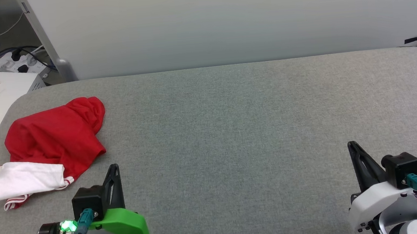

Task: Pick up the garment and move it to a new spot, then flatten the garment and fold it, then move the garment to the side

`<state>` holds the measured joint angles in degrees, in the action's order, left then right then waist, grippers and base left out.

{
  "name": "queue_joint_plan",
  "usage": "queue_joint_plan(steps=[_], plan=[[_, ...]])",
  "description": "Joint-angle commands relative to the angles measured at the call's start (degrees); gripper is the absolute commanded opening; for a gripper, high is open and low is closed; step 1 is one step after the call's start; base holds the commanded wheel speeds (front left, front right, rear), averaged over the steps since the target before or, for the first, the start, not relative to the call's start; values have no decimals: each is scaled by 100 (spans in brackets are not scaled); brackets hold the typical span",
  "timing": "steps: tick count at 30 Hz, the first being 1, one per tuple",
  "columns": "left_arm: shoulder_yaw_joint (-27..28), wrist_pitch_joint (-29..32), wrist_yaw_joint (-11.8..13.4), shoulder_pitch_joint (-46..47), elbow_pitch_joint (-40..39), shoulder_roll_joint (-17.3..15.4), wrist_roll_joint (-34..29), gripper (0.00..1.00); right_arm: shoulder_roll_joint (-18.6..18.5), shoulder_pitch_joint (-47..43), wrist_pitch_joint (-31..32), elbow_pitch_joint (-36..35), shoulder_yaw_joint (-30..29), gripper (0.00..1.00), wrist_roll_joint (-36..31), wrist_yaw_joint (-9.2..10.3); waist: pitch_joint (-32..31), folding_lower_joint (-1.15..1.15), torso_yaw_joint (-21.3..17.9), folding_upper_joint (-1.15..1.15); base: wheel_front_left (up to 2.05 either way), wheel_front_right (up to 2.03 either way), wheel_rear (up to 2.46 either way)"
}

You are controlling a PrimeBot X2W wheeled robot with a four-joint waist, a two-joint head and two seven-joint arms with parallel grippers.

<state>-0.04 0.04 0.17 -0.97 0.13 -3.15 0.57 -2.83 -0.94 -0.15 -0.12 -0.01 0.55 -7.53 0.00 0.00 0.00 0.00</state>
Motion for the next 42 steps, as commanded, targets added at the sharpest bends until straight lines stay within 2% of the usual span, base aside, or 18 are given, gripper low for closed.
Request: queue_joint_plan(steps=[1, 21, 22, 42], plan=[[4, -4, -17, 97, -13, 27, -57, 0, -5, 94, 15, 12, 1, 0, -55, 4, 0, 0, 0, 0, 0, 0, 0], [4, -4, -17, 97, -13, 27, -57, 0, -5, 94, 15, 12, 1, 0, -55, 4, 0, 0, 0, 0, 0, 0, 0], [0, 0, 0, 0, 0, 0, 0, 100, 0, 0, 0, 0, -2, 100, 0, 0, 0, 0, 0, 0, 0, 0, 0], [-44, -186, 121, 19, -55, 2, 100, 100, 0, -9, -183, -113, -111, 100, 158, 1, 28, 0, 7, 0, 0, 0, 0]])
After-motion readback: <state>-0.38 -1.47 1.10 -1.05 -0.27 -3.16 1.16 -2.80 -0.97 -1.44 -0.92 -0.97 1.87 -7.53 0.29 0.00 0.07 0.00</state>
